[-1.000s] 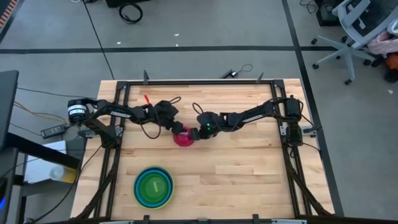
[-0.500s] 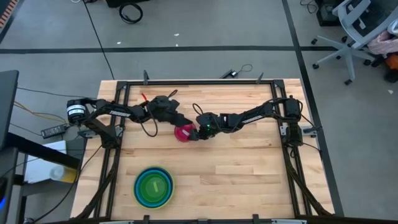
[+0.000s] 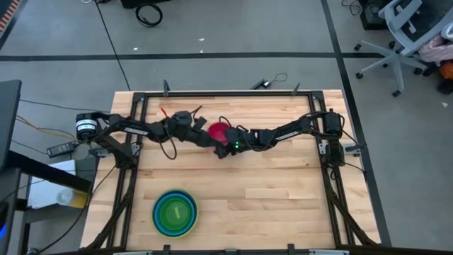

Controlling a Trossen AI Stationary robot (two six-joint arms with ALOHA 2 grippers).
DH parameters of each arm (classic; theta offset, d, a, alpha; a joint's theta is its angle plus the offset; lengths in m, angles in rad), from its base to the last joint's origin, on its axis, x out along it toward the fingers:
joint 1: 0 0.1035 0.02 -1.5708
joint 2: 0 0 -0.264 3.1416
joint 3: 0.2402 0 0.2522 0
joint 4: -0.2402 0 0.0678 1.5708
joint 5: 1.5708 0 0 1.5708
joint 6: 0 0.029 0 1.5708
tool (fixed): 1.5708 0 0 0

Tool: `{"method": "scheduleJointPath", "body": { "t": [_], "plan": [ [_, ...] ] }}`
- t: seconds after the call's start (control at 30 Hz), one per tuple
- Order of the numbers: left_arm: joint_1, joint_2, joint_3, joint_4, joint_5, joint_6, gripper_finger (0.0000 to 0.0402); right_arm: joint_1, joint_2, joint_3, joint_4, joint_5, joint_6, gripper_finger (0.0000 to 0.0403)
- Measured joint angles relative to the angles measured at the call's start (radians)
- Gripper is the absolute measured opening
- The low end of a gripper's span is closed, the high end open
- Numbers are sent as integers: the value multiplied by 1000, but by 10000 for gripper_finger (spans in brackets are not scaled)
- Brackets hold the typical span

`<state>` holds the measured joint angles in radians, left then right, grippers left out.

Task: Nest bowls inside each other
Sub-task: Stack the extra small red bowl on top of the small green bowl

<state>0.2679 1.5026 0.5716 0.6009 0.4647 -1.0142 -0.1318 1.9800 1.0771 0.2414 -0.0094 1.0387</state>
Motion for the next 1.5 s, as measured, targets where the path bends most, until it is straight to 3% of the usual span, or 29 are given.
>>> {"method": "scheduleJointPath", "body": {
  "t": [0.23, 0.47, 0.63, 0.77, 0.87, 0.97, 1.1, 1.3, 1.5],
  "plan": [
    [-31, 2, 0, -17, -17, 2, 283, 17, -2, 3, -93, -33, -31, 247],
    [-50, -28, -4, -13, 50, 11, 247, 37, -23, 3, -114, -99, 8, 247],
    [-32, -118, -3, -29, 55, 20, 209, 24, -97, 2, -152, -34, 44, 246],
    [3, -226, -2, -117, 35, 74, 182, -11, -172, 2, -262, 98, 66, 246],
    [32, -301, -3, -256, -11, 127, 172, -50, -200, 2, -331, 192, 72, 246],
    [52, -366, -3, -378, -109, 189, 170, -108, -192, 2, -351, 195, 68, 244],
    [59, -414, -3, -500, -217, 257, 169, -155, -147, 1, -296, 113, 44, 238],
    [60, -443, -3, -660, -320, 295, 169, -177, -86, 1, -216, 89, 60, 222],
    [60, -443, -3, -771, -415, 296, 169, -188, -37, 1, -187, 19, 40, 177]
  ]
}}
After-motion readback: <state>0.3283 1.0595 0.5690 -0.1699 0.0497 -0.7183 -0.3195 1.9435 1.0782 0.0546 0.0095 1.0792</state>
